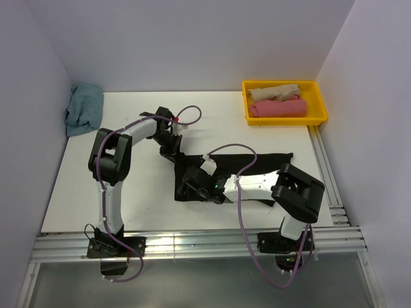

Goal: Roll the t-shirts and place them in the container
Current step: Roll the tshirt

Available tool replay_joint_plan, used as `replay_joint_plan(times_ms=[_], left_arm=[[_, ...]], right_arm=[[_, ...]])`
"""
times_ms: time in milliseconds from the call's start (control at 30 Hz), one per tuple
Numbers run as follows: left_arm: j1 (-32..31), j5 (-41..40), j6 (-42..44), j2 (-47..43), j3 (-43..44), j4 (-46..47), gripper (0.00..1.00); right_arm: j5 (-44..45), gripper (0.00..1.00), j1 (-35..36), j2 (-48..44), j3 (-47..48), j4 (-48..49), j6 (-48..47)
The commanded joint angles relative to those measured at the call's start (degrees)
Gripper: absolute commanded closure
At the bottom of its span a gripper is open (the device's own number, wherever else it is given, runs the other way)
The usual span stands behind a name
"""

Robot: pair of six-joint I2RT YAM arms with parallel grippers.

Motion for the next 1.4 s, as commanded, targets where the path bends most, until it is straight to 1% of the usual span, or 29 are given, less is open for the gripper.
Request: replay_joint_plan(times_ms=[0,133,167,300,333,400,533,700,867,1033,1233,1267,1333,1367], left_arm=[[-0.08,-4.37,1.78,0.96,1.33,-0.59,1.00],[-0.34,-4.72,1.78,0.96,1.42,-0.68,1.00],[-0.34,-4.81,1.86,1.05,1.60,-0.76,1.00],[-0.43,-5.16,1.87,0.96,1.86,-1.29,1.00],[-0.43,-5.16,1.95,1.05,1.95,-1.29,1.00],[-0.51,-5.25,1.87,1.14,2.21,-1.47,1.00],[-0.69,-5.43,1.78,1.40,2.56,-1.64,1.00],[-1.04,-5.51,1.60,1.75,2.65,-1.64,1.00],[-1.30,-5.51,1.51,1.93,2.83,-1.64,1.00],[-1.39,-5.42,1.51,2.10,2.83,-1.64,1.00],[-1.48,-5.25,1.60,2.37,3.00,-1.91,1.00],[-1.39,-5.25,1.60,2.19,3.00,-1.82,1.00],[-1.48,-5.16,1.78,2.37,3.18,-1.99,1.00],[-1.48,-5.16,1.78,2.37,3.35,-2.08,1.00]], right_arm=[[2.96,0.38,0.87,-1.98,3.28,-8.55,-2.88],[5.15,0.37,1.40,-2.51,5.39,-12.25,-3.58],[6.99,0.37,1.49,-2.86,5.92,-13.13,-4.02],[12.53,0.37,1.49,-3.13,11.71,-18.83,-9.80],[13.59,0.38,1.49,-1.82,15.29,-19.89,-10.87],[15.96,0.39,1.75,0.81,18.74,-22.79,-13.50],[17.81,0.41,1.93,6.88,28.39,-26.22,-17.11],[19.31,0.43,1.93,16.27,35.79,-29.83,-19.75],[22.99,0.44,2.01,22.70,42.65,-34.66,-19.58],[23.35,0.44,2.28,25.88,44.42,-36.43,-20.46],[20.81,0.44,2.37,26.58,42.84,-35.02,-20.55],[20.28,0.45,2.28,26.76,42.84,-35.02,-20.46],[19.14,0.50,2.45,27.02,42.31,-34.93,-20.28],[18.61,0.51,2.54,27.02,41.87,-34.59,-20.02]])
